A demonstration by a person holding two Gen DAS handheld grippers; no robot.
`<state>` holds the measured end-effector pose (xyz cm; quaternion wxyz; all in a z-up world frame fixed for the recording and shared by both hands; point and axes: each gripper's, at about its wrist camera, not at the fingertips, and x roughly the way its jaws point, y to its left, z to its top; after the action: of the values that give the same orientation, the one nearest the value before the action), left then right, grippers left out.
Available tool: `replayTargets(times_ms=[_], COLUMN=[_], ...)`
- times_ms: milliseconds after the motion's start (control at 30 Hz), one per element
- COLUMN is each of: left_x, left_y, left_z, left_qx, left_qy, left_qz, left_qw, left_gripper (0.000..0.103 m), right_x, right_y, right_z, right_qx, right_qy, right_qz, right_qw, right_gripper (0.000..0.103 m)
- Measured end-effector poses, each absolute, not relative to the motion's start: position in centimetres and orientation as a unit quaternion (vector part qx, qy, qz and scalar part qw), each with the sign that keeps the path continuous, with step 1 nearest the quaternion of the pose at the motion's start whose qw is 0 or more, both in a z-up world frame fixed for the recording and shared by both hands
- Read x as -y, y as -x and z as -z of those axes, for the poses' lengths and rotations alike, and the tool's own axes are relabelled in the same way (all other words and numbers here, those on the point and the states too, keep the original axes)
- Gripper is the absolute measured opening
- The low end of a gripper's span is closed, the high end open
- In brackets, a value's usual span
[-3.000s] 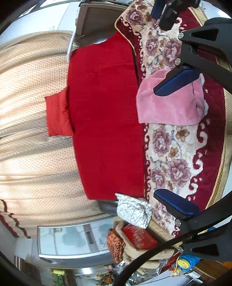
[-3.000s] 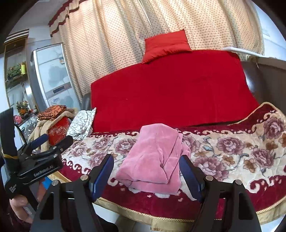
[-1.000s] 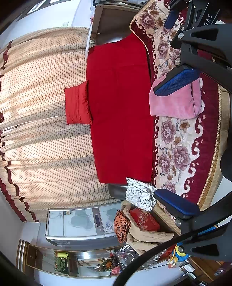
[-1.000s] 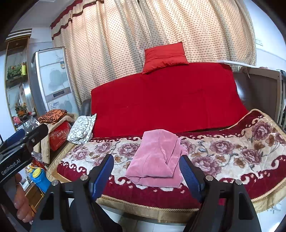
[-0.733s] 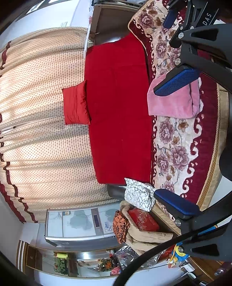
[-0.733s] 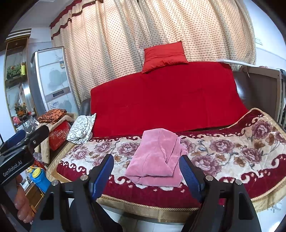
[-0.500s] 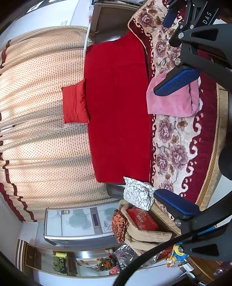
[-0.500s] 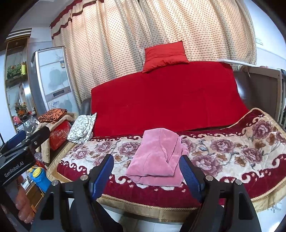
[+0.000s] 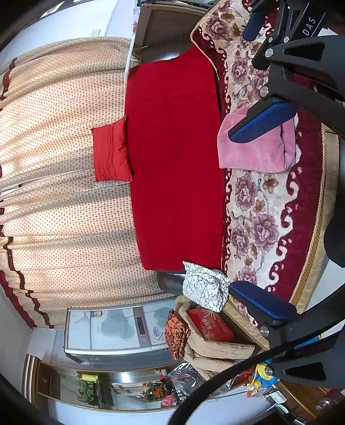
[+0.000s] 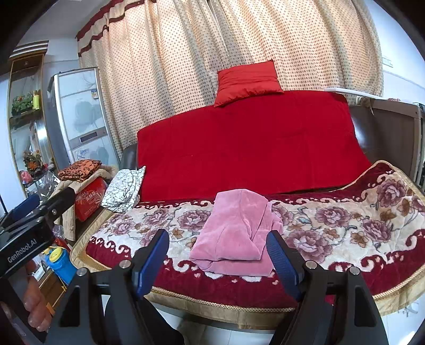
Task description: Fold large clothes
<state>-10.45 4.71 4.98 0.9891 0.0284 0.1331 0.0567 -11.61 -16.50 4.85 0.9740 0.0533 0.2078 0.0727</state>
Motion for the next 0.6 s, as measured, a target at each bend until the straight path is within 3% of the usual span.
replayTargets(times_ms=[600], left_x=[-4.7], left_y=[10.76], left_z=[-5.09], left_qx=[-0.127], left_qy=[-0.029], left_qz=[-0.059], left_qw=[0.99], left_gripper=[0.103], right_x=[16.44], right_y=[12.16], right_z=[-5.25], right_qx=[-0.2], right_qy=[-0.052], right_qz=[-0.071], right_qw=[0.976], right_gripper=[0.079])
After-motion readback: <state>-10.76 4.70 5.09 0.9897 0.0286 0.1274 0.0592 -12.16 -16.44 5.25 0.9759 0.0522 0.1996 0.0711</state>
